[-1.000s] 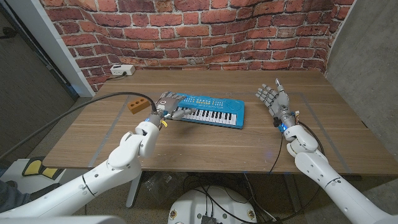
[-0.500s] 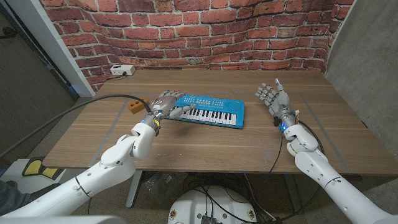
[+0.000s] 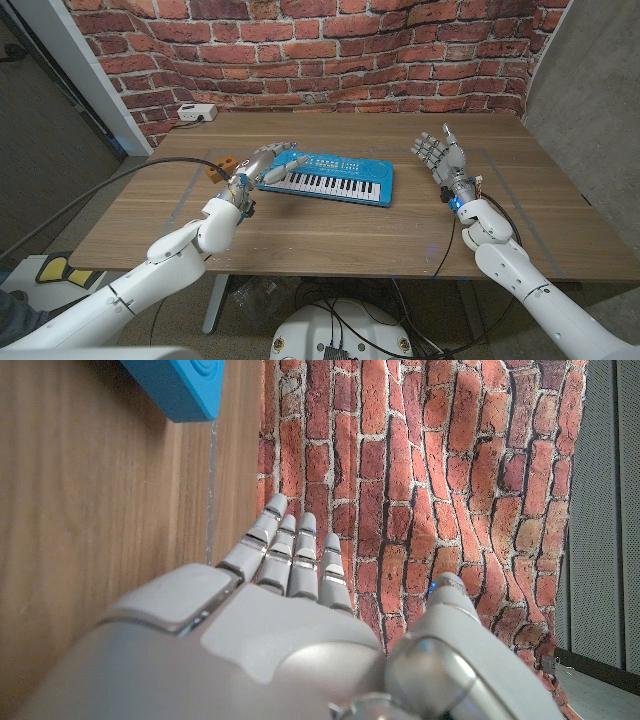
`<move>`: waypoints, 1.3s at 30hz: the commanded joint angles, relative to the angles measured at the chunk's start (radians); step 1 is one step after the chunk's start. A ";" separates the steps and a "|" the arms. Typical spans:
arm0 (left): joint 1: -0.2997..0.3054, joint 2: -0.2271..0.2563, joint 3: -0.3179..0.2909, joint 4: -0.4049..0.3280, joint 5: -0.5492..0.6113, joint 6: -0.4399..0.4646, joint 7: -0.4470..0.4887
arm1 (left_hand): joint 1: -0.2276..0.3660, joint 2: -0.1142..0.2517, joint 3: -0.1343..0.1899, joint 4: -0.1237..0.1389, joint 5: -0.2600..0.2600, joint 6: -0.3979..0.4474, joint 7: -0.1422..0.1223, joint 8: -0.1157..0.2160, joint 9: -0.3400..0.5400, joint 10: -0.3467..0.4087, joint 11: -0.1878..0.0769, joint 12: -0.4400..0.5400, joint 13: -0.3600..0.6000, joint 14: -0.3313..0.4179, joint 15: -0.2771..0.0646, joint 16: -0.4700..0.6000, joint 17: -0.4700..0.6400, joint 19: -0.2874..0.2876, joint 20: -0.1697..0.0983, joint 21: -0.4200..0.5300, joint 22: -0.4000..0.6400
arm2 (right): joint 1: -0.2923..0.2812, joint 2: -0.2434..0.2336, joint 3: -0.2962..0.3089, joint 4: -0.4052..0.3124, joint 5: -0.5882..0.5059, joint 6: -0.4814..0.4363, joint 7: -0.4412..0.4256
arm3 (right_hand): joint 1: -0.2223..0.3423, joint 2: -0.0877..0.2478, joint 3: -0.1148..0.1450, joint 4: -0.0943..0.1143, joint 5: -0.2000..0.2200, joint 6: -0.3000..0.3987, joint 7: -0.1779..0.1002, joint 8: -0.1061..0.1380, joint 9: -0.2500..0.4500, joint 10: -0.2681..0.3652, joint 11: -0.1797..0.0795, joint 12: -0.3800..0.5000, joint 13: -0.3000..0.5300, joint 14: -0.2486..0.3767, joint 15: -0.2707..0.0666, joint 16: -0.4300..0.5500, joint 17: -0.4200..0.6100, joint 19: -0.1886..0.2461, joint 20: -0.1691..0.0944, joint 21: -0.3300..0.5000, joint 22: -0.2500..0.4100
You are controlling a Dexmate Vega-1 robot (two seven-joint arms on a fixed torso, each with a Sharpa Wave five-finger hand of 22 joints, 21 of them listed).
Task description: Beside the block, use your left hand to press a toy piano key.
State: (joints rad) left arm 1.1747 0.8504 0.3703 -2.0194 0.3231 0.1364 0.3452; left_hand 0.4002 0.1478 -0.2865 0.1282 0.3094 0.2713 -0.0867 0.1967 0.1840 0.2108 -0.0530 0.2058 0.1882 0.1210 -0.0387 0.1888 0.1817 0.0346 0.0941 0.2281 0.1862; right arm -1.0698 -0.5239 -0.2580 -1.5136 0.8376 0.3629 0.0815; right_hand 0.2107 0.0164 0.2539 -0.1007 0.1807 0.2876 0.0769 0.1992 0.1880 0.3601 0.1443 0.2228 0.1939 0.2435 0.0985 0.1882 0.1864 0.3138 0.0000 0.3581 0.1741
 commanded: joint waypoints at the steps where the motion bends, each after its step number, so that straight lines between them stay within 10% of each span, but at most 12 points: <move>1: 0.012 -0.015 -0.066 0.102 -0.225 -0.223 -0.011 | 0.015 -0.003 -0.002 0.001 -0.004 0.004 0.019 0.003 0.002 0.010 0.012 -0.001 0.003 0.016 -0.006 0.008 0.001 0.020 -0.010 0.011 0.000 | 0.021 0.005 -0.008 0.027 0.006 0.001 0.030 | 0.000 0.007 0.001 -0.004 0.003 0.003 0.002 0.000 0.005 0.004 0.000 0.004 0.000 0.009 -0.005 0.000 0.002 0.012 0.000 -0.006 0.006; 13: 0.014 -0.050 -0.093 0.156 -0.316 -0.315 -0.009 | 0.018 -0.006 -0.004 0.000 -0.007 0.005 0.028 0.001 0.001 0.017 0.026 0.001 0.003 0.023 0.002 0.008 0.002 0.023 -0.021 0.007 -0.001 | 0.028 0.008 -0.006 0.042 0.009 0.014 0.050 | -0.004 0.003 -0.002 -0.003 0.002 0.002 0.002 -0.001 0.005 0.003 0.000 0.003 0.001 0.009 -0.005 0.000 0.002 0.014 -0.001 -0.008 0.006; 22: -0.007 -0.092 -0.095 0.239 -0.426 -0.431 -0.057 | 0.021 -0.016 -0.011 -0.001 -0.013 0.000 0.100 0.000 0.001 0.020 0.039 -0.001 0.003 0.028 0.014 0.004 0.002 0.040 -0.116 0.004 -0.003 | 0.028 0.006 -0.003 0.041 0.003 0.021 0.046 | -0.007 0.001 -0.004 -0.003 0.002 0.002 0.002 -0.001 0.005 0.003 0.000 0.003 0.001 0.009 -0.006 0.000 0.002 0.015 0.000 -0.010 0.006; 39: -0.033 -0.139 -0.090 0.338 -0.612 -0.538 -0.176 | 0.022 -0.018 -0.013 -0.001 -0.017 -0.008 0.110 -0.003 0.002 -0.003 0.043 -0.010 0.003 0.004 0.020 -0.005 0.002 0.018 -0.116 -0.010 -0.005 | 0.020 -0.025 -0.021 0.003 -0.092 0.016 -0.033 | -0.010 -0.001 -0.007 -0.003 0.002 0.002 0.001 -0.001 0.005 0.003 0.001 0.003 0.001 0.008 -0.005 0.000 0.003 0.016 0.001 -0.014 0.006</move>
State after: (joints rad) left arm 1.1571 0.7392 0.2763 -1.7459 -0.1839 -0.3363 0.2312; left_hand 0.4204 0.1342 -0.2908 0.1239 0.2958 0.2608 0.0167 0.1967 0.1838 0.2140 -0.0106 0.1974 0.1882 0.1277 -0.0211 0.1879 0.1817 0.0582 -0.0234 0.2204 0.1812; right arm -1.0425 -0.5280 -0.2673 -1.4829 0.8109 0.3808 0.1058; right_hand 0.2107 0.0164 0.2496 -0.1049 0.1807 0.2875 0.0769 0.1993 0.1880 0.3601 0.1443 0.2228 0.1937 0.2477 0.0943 0.1889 0.1864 0.3263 0.0016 0.3475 0.1741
